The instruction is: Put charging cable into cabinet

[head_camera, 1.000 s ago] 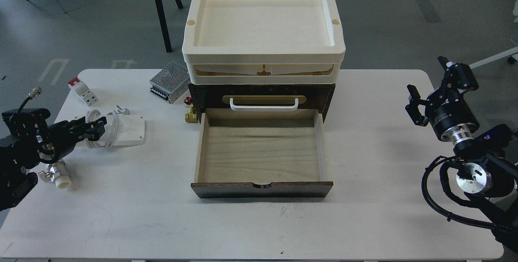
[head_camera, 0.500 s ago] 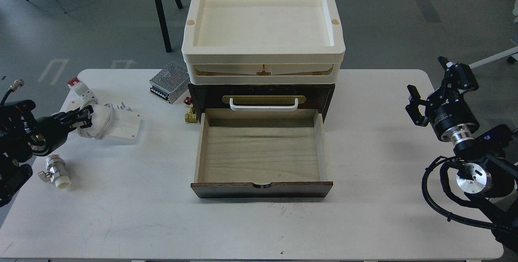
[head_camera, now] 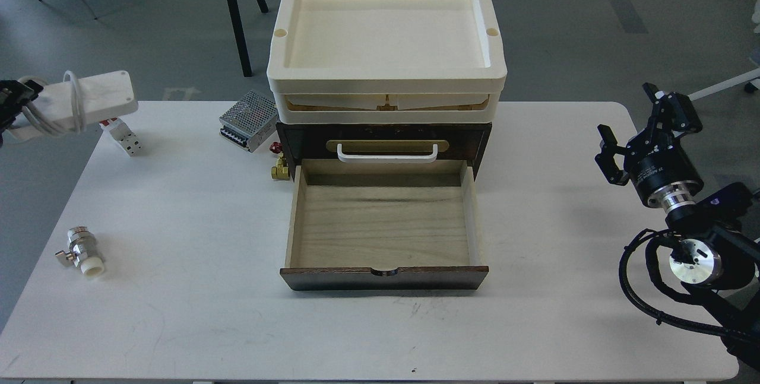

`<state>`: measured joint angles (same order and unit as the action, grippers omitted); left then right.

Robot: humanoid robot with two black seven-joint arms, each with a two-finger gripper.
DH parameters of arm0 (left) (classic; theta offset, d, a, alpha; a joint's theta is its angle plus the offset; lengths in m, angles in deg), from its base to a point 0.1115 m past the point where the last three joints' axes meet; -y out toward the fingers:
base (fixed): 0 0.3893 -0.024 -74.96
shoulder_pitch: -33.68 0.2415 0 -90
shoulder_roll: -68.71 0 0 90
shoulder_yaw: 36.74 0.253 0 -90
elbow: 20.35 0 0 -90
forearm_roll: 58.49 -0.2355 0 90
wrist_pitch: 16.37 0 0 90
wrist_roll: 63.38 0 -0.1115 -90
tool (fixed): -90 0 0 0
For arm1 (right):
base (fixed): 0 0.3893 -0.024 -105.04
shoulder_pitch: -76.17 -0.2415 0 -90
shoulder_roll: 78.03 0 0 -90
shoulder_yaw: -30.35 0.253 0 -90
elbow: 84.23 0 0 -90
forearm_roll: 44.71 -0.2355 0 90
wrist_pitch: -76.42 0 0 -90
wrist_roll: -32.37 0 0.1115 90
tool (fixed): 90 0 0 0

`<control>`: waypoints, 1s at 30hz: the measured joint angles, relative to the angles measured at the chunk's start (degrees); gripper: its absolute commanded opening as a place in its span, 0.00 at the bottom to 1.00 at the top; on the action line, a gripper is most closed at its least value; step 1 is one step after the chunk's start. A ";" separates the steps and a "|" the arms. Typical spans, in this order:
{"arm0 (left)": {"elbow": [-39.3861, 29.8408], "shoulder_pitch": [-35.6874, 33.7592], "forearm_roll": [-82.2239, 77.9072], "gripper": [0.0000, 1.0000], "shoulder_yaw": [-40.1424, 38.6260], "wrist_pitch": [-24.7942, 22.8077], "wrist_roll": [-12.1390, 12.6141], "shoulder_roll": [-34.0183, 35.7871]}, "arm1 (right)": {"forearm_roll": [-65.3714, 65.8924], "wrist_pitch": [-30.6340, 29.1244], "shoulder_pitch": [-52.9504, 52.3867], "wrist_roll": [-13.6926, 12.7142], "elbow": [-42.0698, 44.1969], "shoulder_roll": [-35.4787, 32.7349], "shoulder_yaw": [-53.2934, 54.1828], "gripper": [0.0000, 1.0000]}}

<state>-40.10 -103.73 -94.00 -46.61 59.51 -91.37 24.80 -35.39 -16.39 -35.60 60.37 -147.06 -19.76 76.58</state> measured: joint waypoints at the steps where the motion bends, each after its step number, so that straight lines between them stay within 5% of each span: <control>1: 0.00 -0.72 1.20 0.02 -0.06 -0.24 0.00 0.28 | 0.00 0.00 0.00 0.00 0.00 0.00 0.00 0.99; 7: -0.04 -6.85 5.36 0.02 -2.35 -2.69 0.00 3.29 | 0.00 0.00 -0.02 0.00 0.00 0.00 -0.04 0.99; 16: -3.89 -21.50 5.13 0.03 -4.82 -12.78 0.00 7.27 | 0.00 0.00 -0.03 0.00 -0.01 0.00 -0.01 0.99; 24: -32.71 -33.42 -4.32 0.03 -5.11 -13.89 -0.02 17.16 | 0.00 0.00 -0.03 0.00 -0.11 0.00 -0.06 0.99; 30: -51.25 -35.42 -9.48 0.03 -5.03 -12.79 -0.03 18.87 | 0.00 0.00 -0.03 0.00 -0.11 0.00 -0.09 0.99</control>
<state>-91.36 -139.14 -103.48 -51.64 46.72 -91.40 43.67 -35.39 -16.39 -35.63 60.37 -147.17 -19.76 76.49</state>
